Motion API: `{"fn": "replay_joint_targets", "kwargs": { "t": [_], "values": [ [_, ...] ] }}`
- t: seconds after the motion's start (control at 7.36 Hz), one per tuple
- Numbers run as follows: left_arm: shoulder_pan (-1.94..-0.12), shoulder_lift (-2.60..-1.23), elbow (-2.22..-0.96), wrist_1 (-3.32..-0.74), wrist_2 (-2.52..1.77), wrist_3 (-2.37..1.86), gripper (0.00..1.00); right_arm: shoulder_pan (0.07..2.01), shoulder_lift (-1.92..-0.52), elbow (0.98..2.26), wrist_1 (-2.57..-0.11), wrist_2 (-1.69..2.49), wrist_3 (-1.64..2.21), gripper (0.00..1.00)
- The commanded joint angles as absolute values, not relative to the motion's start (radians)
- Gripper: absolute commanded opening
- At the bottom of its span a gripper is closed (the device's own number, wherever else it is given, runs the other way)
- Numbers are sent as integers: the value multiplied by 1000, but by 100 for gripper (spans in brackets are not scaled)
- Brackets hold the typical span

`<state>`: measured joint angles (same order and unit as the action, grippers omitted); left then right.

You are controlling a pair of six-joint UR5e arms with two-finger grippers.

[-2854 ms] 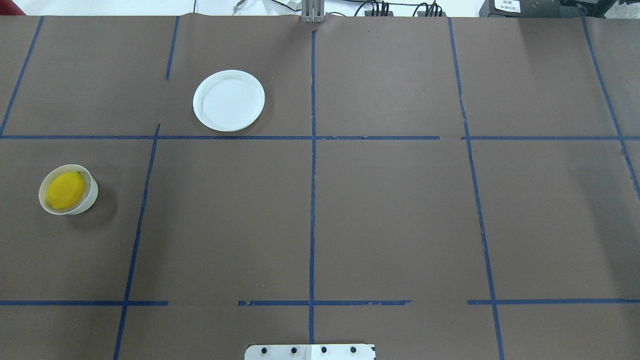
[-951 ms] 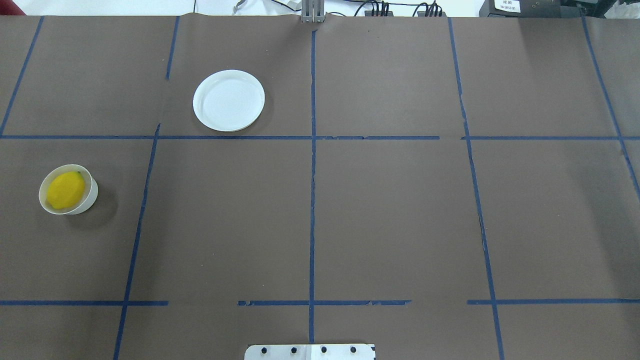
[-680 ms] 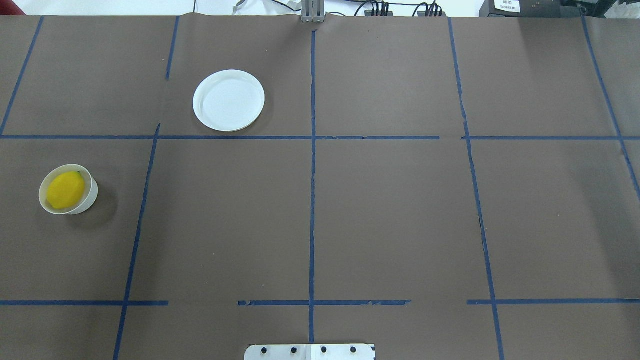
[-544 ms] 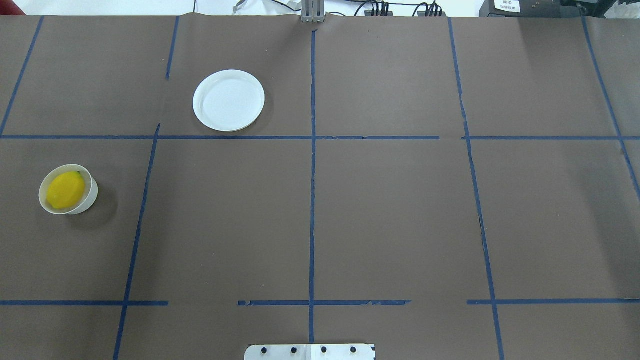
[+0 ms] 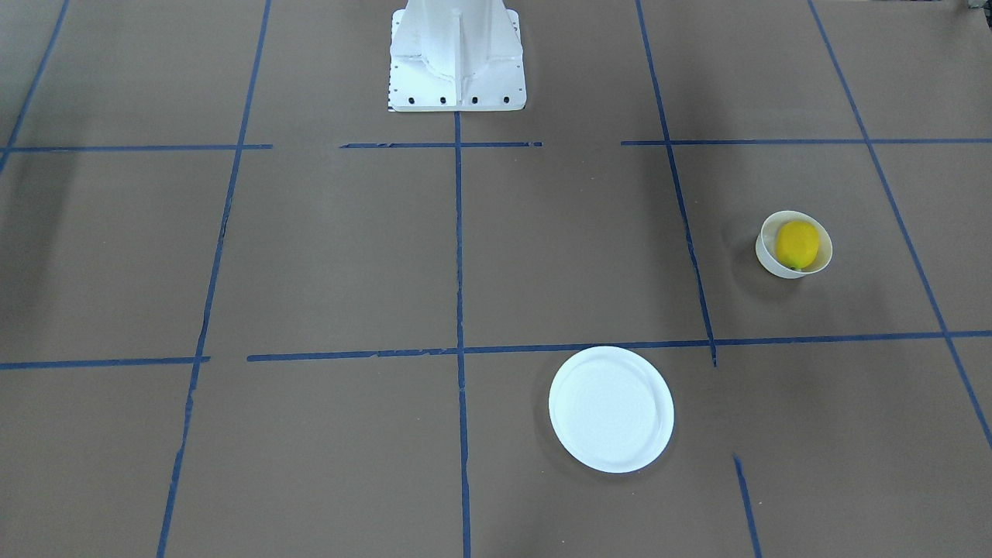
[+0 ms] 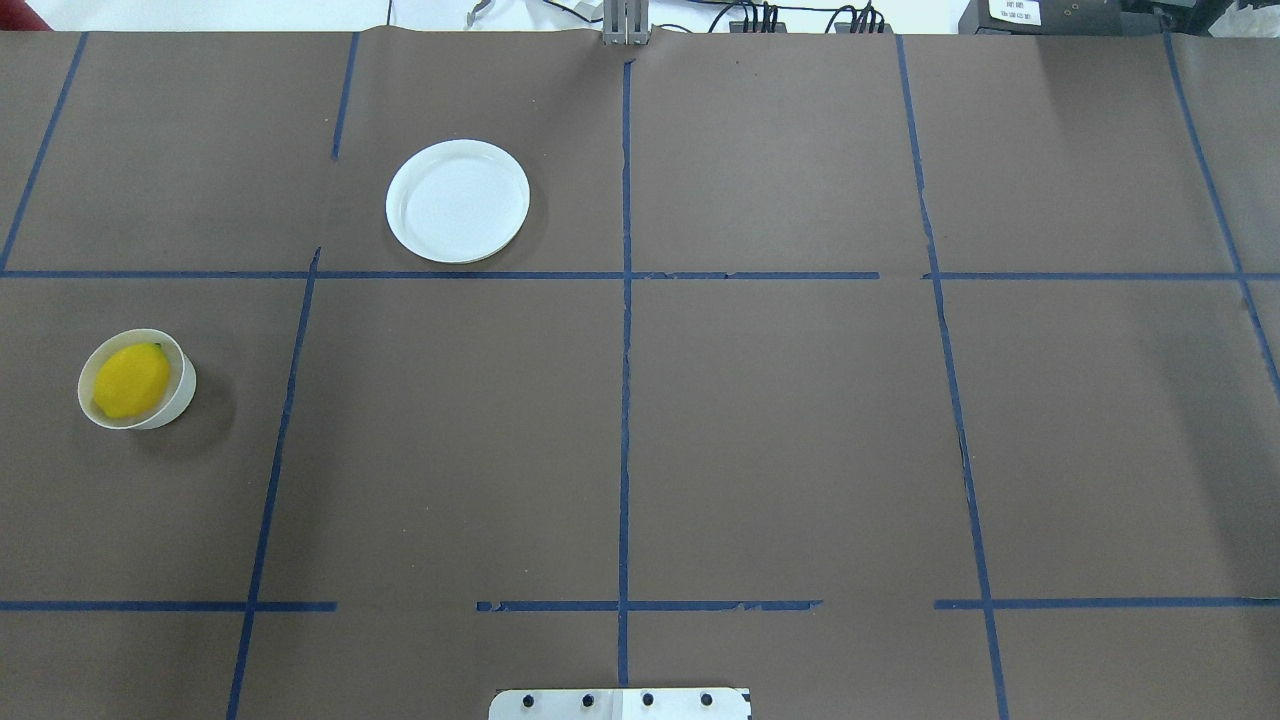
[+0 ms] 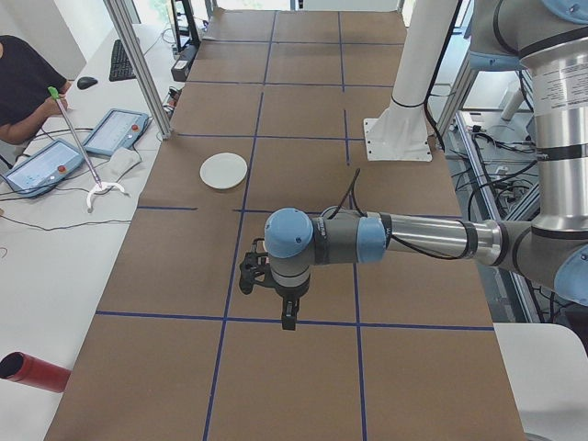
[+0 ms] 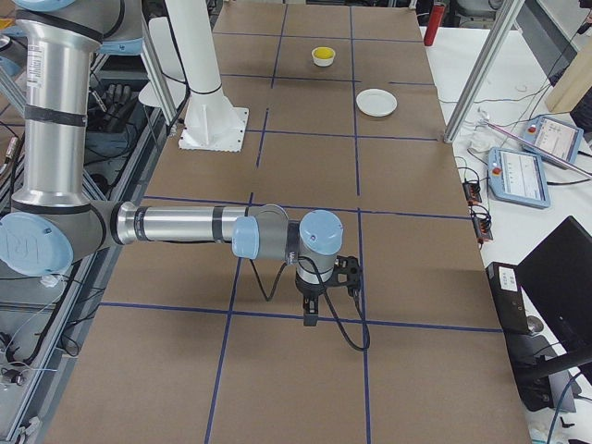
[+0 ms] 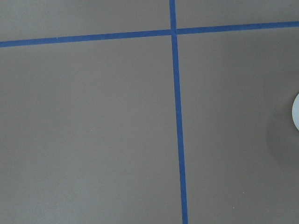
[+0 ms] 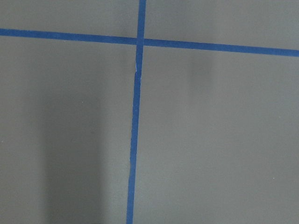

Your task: Move lemon from plate to bowl

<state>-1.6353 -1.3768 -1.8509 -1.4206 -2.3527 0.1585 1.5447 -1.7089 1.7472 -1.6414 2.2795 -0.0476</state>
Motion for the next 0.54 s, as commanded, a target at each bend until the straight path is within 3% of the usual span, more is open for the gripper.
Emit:
{"fn": "replay_joint_targets", "kwargs": {
  "t": [0.0,0.41],
  "values": [
    [-1634,-1387,-1836,-1416,-2353,161,100,1545,-1709,1747,-1641,2279,-48,100],
    [-1634,-1385,-1835,-1411,-2350,163,100,1545,-1709,1747,-1641,2279,-48,100]
  ]
}}
